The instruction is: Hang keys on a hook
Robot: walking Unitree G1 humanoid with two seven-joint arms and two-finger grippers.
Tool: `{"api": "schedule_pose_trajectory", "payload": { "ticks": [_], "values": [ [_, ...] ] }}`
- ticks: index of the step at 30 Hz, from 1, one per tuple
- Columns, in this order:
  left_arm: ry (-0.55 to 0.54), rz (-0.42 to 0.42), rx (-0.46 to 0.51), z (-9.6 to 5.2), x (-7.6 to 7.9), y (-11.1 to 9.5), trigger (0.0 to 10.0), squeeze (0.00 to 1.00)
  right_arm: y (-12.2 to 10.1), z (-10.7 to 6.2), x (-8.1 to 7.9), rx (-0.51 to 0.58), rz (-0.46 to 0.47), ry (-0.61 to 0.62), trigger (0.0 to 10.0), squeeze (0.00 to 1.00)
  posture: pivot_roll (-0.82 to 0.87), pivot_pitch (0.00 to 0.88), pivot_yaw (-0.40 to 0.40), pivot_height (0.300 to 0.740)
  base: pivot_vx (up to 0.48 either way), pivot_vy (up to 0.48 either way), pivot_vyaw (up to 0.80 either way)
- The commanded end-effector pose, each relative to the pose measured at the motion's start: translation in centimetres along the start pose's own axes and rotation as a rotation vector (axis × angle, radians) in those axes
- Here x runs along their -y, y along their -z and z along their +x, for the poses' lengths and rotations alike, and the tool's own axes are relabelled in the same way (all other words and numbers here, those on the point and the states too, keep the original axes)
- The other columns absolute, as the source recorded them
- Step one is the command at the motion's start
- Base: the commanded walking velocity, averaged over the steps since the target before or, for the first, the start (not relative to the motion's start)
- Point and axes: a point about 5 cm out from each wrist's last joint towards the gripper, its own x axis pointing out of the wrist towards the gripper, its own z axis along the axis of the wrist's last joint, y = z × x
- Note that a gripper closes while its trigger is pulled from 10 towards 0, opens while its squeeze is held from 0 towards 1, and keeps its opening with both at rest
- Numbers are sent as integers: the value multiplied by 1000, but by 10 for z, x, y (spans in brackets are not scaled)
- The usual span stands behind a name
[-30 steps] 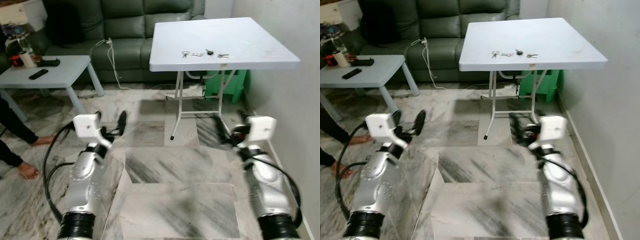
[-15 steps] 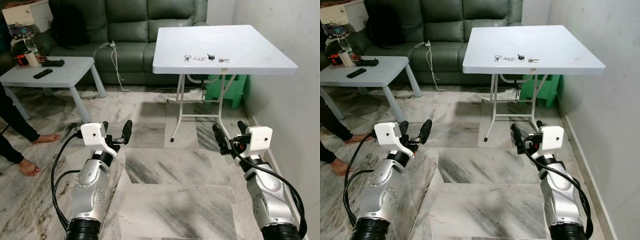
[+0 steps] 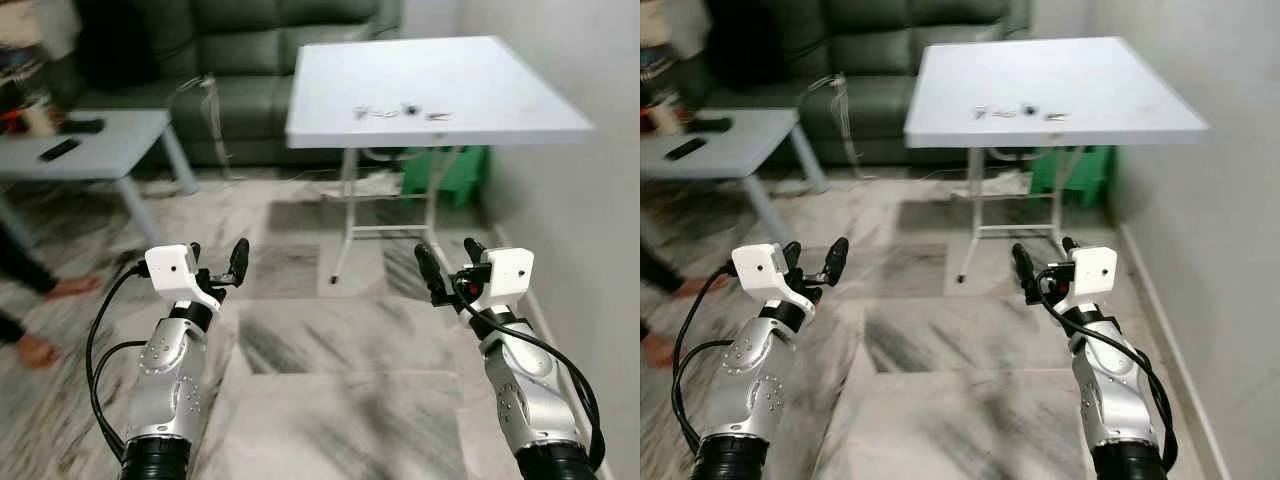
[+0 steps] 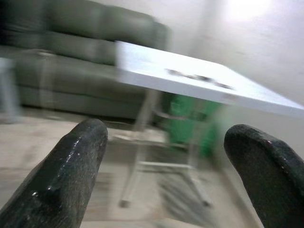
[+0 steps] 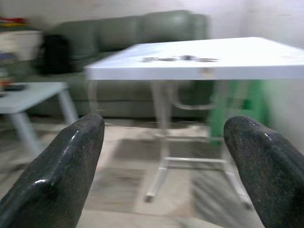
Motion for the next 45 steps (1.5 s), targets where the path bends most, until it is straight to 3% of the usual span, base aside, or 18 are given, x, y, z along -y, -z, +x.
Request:
{"api": "schedule_pose_trajectory", "payload": {
  "ticks": [1,39,45],
  "values": [
    [-20,27,12,-1,-11,-8,10000,0,-9,8,-10,36,4,-25,10000,0,-47,0,-4,740,322,0,0],
    [-14,19,7,-1,-7,-6,10000,0,-13,8,-12,45,-11,-41,10000,0,-48,0,-14,740,324,0,0],
    [-12,17,5,0,-6,-5,10000,0,-13,8,-11,37,-19,-45,10000,0,-51,0,-16,740,319,0,744]
  ]
}}
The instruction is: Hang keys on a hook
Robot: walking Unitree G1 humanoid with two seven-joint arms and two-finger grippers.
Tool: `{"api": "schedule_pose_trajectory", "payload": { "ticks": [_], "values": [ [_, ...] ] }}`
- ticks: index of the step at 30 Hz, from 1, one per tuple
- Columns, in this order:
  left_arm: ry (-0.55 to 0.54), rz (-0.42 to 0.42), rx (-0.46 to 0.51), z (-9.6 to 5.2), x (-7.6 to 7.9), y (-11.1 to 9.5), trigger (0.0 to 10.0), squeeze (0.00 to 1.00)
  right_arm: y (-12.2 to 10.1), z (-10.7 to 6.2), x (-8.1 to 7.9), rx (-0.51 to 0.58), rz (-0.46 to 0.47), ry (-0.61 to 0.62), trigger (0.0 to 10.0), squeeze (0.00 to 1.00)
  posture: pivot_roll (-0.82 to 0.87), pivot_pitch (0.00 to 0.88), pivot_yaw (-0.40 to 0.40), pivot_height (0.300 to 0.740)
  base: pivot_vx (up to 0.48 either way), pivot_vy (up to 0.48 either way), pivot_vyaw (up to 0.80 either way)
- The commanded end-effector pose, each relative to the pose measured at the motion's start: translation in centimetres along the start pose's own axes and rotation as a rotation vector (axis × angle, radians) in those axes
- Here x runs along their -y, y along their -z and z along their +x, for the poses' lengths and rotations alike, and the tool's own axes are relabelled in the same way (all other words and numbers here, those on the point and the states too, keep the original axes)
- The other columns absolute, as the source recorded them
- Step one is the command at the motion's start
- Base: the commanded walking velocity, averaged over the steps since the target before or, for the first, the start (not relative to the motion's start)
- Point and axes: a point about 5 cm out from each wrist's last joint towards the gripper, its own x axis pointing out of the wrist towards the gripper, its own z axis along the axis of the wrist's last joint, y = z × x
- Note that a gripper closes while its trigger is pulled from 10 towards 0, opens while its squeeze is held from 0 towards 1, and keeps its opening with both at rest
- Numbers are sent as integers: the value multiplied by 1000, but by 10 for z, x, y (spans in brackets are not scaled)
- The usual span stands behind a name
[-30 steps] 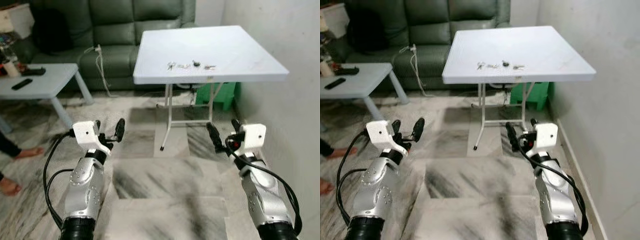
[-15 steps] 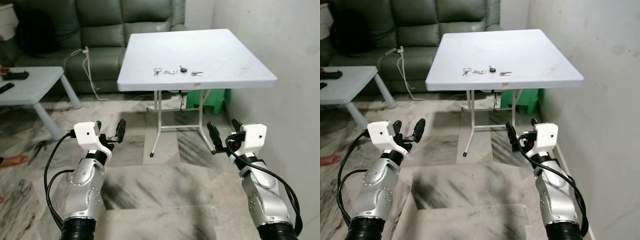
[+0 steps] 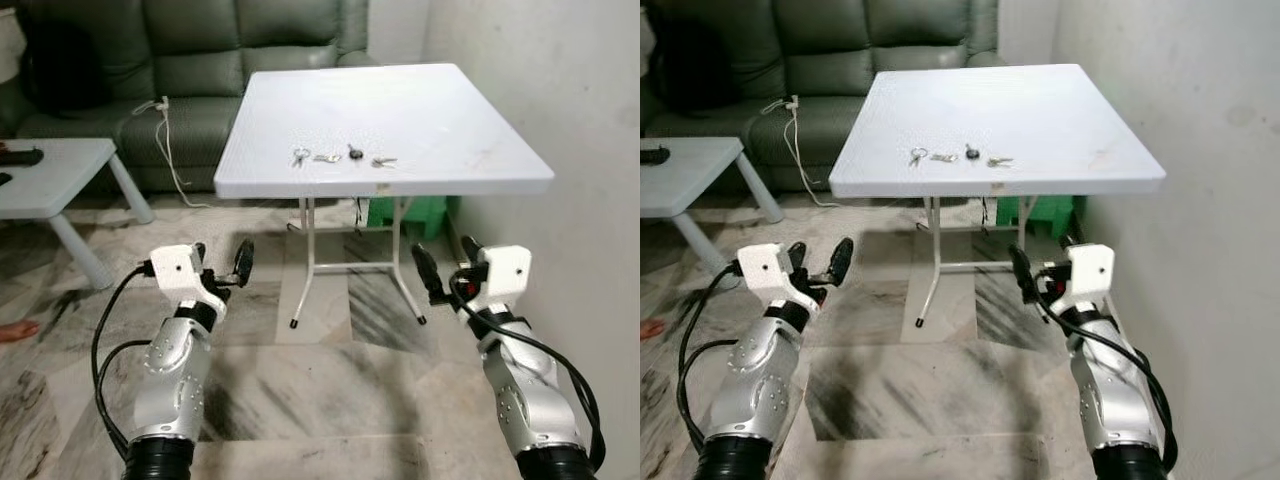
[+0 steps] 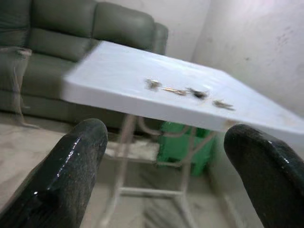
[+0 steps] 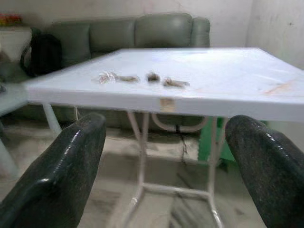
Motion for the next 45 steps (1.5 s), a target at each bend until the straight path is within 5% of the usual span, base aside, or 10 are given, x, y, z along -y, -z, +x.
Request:
{"api": "schedule_pose_trajectory", "payload": {
  "ticks": [1,45],
  "values": [
    [-24,29,12,-2,-11,-6,10000,0,-10,9,-10,43,0,-36,10000,0,-51,0,-16,740,319,0,800],
    [-44,24,25,0,-13,-8,10000,0,-15,12,-10,62,24,-49,10000,0,-48,0,-29,740,329,0,91]
  ]
}}
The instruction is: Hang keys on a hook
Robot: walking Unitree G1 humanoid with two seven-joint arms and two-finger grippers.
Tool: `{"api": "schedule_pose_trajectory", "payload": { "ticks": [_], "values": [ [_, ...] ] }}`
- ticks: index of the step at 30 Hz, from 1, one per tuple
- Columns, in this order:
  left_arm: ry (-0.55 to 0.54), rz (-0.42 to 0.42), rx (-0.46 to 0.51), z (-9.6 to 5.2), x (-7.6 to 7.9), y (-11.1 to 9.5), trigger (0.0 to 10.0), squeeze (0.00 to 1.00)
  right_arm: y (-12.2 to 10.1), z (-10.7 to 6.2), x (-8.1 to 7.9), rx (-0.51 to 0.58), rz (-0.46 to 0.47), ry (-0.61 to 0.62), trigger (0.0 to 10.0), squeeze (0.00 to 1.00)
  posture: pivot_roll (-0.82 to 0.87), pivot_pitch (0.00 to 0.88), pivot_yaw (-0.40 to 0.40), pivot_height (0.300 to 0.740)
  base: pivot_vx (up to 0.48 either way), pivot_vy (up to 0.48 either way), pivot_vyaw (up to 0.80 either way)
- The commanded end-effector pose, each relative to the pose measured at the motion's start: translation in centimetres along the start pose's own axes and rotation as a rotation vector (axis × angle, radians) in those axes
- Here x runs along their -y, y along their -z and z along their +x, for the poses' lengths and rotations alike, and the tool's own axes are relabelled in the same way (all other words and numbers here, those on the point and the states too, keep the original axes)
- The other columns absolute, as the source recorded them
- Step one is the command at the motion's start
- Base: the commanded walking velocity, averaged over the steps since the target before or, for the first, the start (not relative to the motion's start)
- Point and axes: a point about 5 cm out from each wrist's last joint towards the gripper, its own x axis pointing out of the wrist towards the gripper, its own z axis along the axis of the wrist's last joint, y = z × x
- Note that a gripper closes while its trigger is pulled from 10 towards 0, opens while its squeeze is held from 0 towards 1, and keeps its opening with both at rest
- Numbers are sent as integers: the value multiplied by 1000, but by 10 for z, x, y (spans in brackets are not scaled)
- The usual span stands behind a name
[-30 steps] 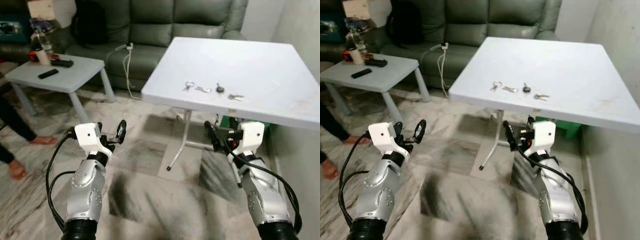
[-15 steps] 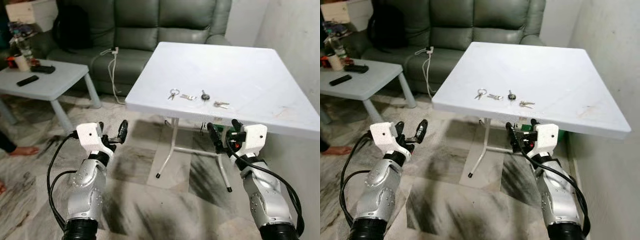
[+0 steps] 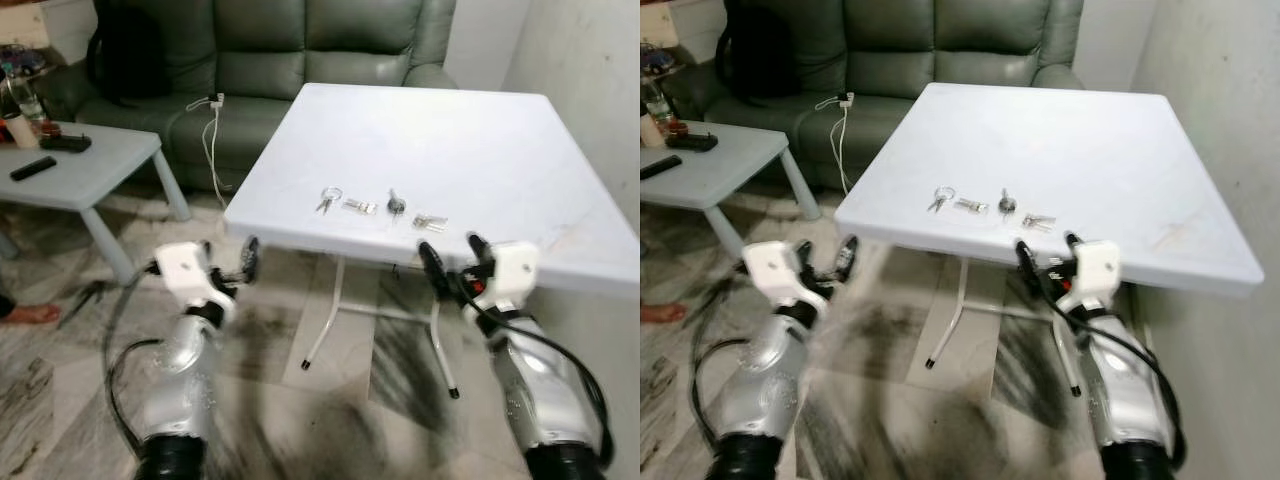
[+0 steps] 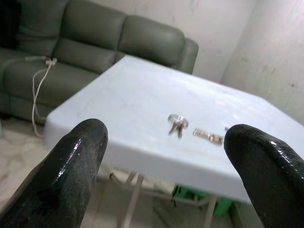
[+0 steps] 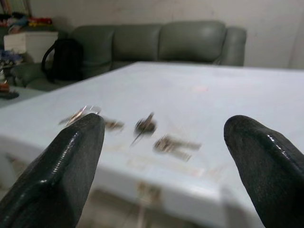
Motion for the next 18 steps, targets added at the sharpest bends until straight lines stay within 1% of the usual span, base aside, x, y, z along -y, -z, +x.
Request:
{"api": "schedule_pose_trajectory", "payload": {
  "ticks": [1,18],
  "values": [
    [-31,21,14,0,-10,-6,10000,0,-5,6,-9,23,13,-35,10000,0,-48,0,-29,740,356,0,0],
    [-32,24,9,-4,-10,-4,10000,0,-4,4,-11,17,14,-42,10000,0,-42,0,-34,740,346,0,0]
  ]
}}
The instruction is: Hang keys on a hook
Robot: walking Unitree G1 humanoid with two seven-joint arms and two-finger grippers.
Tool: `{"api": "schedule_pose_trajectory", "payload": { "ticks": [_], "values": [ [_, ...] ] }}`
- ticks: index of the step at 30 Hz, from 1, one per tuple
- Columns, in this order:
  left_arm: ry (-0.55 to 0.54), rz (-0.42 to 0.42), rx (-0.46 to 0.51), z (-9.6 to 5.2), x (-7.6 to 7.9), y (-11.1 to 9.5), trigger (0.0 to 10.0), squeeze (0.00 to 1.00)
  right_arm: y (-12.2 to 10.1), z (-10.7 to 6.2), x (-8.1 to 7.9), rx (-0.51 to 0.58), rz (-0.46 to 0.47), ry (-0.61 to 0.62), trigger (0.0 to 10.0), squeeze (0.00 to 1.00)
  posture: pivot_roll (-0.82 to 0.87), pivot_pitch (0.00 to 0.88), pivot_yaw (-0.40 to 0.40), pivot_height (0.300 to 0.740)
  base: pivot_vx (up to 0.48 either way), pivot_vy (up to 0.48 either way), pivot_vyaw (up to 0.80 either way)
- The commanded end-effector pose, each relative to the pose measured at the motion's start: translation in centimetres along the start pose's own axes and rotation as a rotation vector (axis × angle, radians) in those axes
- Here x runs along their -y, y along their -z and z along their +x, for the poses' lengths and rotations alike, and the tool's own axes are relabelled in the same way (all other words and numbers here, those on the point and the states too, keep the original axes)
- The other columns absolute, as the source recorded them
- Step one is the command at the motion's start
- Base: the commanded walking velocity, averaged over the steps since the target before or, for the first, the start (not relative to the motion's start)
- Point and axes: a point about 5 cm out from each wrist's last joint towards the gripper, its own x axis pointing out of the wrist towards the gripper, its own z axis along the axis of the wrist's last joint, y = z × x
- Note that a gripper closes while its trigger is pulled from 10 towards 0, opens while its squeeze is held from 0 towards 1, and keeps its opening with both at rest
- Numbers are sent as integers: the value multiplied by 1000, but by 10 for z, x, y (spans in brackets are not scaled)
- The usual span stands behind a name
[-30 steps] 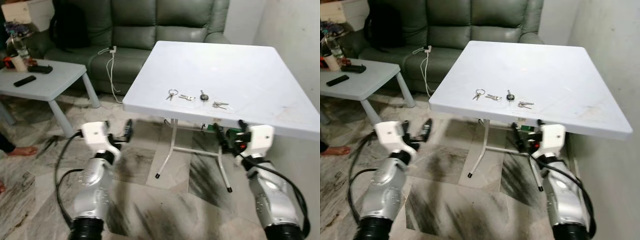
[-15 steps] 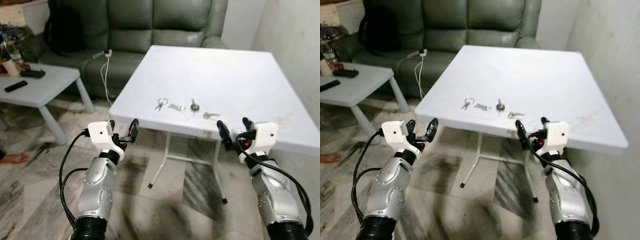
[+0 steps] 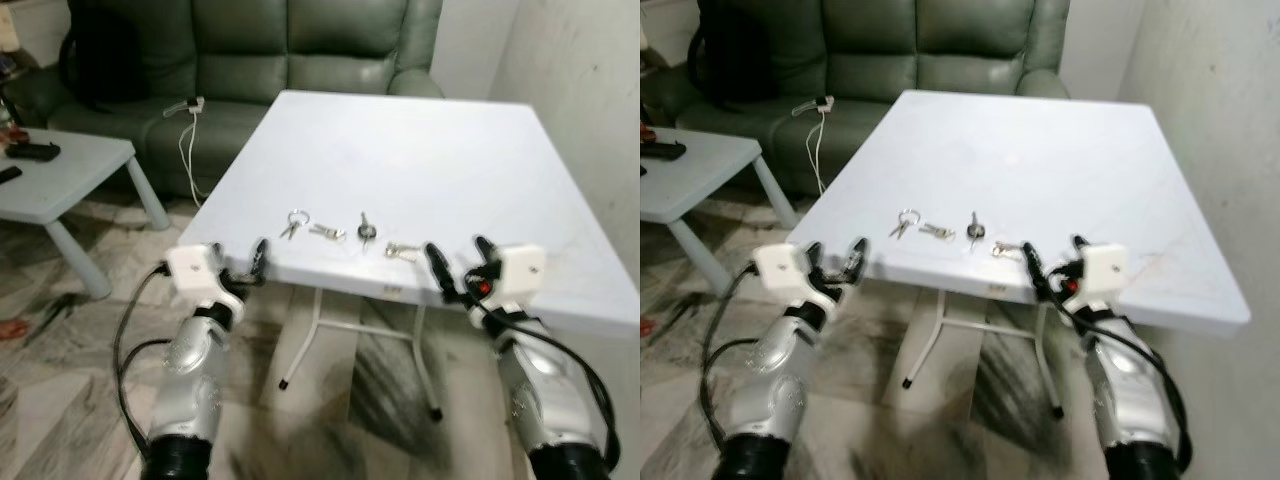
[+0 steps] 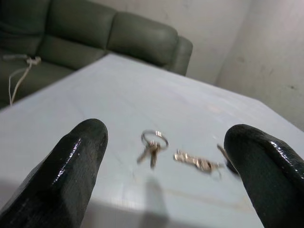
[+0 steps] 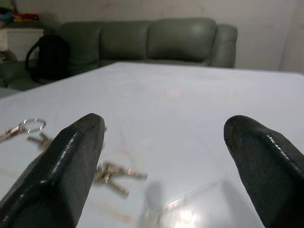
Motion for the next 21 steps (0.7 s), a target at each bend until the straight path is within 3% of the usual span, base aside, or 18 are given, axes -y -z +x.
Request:
{"api": "schedule_pose_trajectory", "payload": {
  "ticks": [1,6,21],
  "values": [
    [-26,14,9,-2,-8,-4,10000,0,-6,6,-10,29,9,-37,10000,0,-42,0,-35,740,337,0,0],
    [-25,31,8,-1,-7,-4,10000,0,-6,7,-10,28,8,-40,10000,0,-42,0,-34,740,324,0,0],
    [1,15,17,-2,-1,-2,10000,0,-6,5,-11,27,5,-48,10000,0,-47,0,-35,740,0,0,0]
  ]
}}
